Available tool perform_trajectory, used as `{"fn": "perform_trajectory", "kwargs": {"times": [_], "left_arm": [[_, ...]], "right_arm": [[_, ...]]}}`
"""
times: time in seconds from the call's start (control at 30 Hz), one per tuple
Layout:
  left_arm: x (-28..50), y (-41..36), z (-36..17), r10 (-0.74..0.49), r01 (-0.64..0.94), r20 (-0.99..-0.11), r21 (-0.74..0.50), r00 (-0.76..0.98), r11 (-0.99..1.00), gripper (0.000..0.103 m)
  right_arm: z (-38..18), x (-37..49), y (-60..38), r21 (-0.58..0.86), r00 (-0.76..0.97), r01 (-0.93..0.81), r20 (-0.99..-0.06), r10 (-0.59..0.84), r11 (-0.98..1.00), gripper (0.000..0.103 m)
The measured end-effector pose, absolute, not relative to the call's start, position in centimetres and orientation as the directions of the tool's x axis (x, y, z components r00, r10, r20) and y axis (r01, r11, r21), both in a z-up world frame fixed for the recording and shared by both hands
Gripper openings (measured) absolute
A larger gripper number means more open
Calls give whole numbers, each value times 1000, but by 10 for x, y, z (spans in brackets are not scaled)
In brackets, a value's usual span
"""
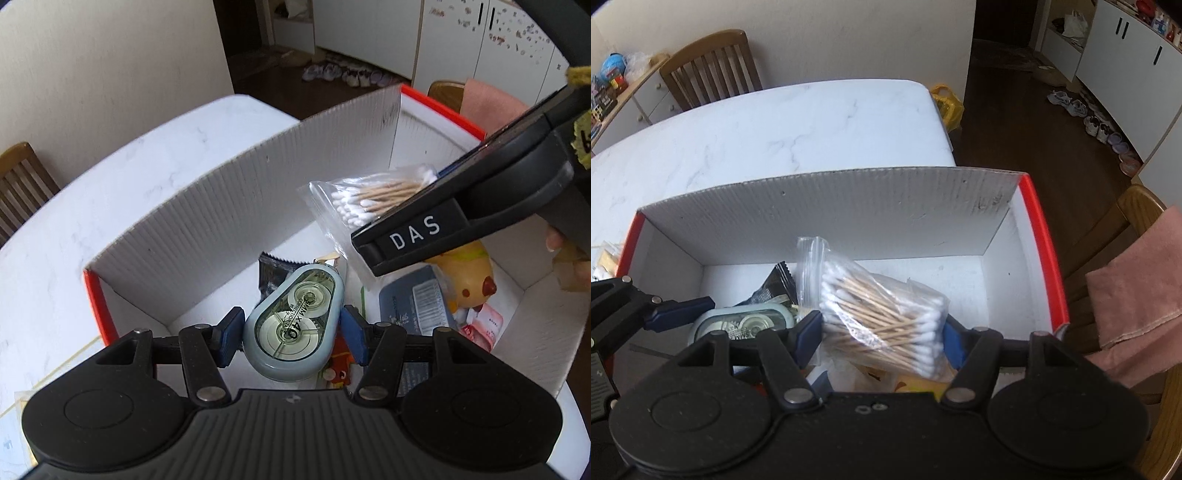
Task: Organize objects
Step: 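Lower the tape dispenser into the shoebox and open the left tool while the right tool releases the swabs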
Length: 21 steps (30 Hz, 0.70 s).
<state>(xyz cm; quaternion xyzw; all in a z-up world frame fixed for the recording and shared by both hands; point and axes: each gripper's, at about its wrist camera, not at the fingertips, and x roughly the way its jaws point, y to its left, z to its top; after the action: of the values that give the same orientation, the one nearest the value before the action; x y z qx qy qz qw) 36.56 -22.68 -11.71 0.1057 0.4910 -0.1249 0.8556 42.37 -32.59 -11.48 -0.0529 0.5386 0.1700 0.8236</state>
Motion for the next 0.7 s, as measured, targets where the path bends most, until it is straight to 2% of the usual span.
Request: {"fn": "perform_trajectory", "kwargs": {"times": [0.53, 0.7], "left_arm": [[367, -233, -132, -58, 306, -915, 74, 400, 949, 55], [365, -234, -133, -52, 302, -921, 73, 387, 951, 56]], "right_arm": [[-128, 433, -319, 85, 333, -337, -921, 203, 938, 67], [-127, 430, -323, 98, 336, -334, -917, 216, 937, 72]]}}
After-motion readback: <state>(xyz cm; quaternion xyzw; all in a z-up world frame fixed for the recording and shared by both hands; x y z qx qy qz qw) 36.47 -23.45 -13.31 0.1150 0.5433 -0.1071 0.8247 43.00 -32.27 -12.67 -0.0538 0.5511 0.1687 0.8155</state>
